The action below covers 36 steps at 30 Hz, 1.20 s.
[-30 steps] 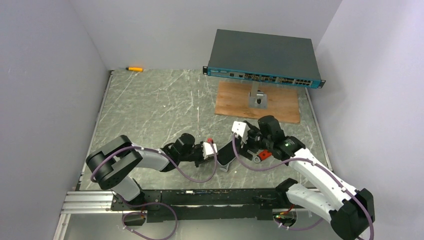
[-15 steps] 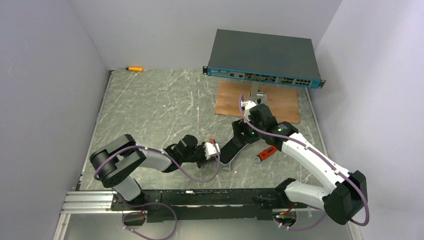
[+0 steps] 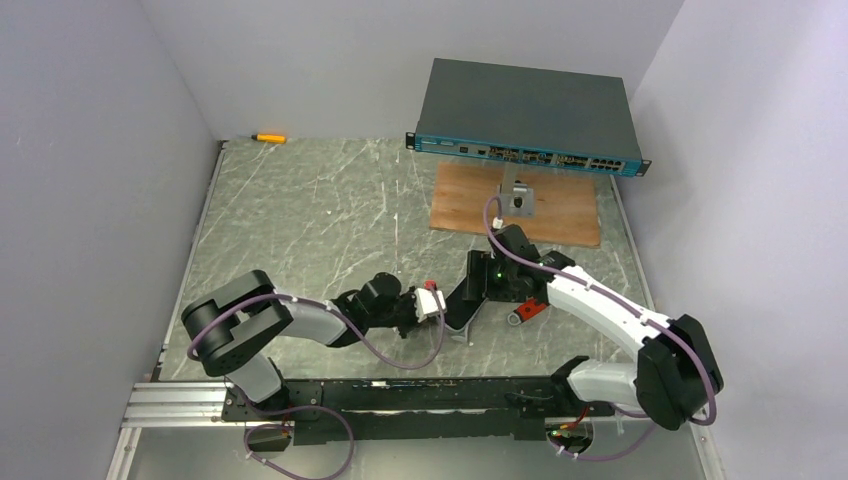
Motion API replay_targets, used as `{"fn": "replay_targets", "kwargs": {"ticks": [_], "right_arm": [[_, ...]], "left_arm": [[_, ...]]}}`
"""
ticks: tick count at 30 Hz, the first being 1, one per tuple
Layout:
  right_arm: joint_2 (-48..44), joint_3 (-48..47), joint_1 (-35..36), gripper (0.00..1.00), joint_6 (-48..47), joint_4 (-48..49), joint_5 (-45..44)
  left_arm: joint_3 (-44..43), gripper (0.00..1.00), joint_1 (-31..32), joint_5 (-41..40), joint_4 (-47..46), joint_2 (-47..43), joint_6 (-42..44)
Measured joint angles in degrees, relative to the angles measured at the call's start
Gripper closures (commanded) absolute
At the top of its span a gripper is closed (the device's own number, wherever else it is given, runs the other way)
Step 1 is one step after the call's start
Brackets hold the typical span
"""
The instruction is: Open the umbrella
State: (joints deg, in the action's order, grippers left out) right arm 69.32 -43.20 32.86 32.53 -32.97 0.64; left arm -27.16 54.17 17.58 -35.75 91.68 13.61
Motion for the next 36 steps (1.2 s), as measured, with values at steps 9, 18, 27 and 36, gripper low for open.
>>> {"fn": "replay_targets", "kwargs": {"ticks": [9, 18, 27, 36], "right_arm": [[4.6, 2.5, -0.2, 0.42, 3.9, 10.0, 5.5], [5.3, 5.9, -4.1, 0.74, -2.3, 18.5, 11.5], [5.2, 8.1, -4.3, 0.85, -9.7, 24.7, 18.5], [8.2, 6.3, -3.8, 0.61, -17.6, 25.4, 25.5]], "left_arm": [[-2.2, 1.0, 3.9, -0.9, 0.0, 1.9, -1.1], [-1.8, 1.0, 3.3, -1.9, -0.2, 1.9, -1.4], [-1.2, 1.0, -0.7, 0.2, 1.0, 0.8, -1.5], [-1.4, 1.0, -1.5, 0.2, 0.5, 0.8, -1.2]]}}
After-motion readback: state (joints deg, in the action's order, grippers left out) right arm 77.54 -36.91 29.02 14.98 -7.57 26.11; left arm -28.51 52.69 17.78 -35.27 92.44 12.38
